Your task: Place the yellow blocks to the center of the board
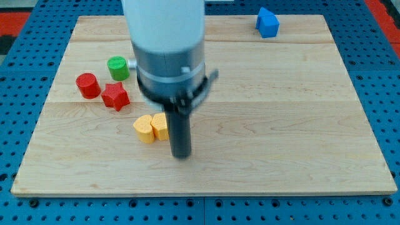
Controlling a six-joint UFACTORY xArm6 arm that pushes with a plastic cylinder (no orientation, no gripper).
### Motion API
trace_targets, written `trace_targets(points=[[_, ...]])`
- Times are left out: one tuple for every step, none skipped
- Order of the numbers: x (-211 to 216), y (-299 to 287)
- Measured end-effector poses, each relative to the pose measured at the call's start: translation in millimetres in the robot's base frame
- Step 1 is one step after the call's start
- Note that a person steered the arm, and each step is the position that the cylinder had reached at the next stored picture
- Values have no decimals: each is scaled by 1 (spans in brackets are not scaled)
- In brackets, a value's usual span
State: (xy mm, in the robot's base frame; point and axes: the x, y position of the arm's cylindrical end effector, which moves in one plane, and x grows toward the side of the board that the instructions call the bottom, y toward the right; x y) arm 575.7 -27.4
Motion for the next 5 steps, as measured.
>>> trace_targets(points=[[4, -52], [-17, -110], [-27, -129], [-42, -110], [-67, -109]])
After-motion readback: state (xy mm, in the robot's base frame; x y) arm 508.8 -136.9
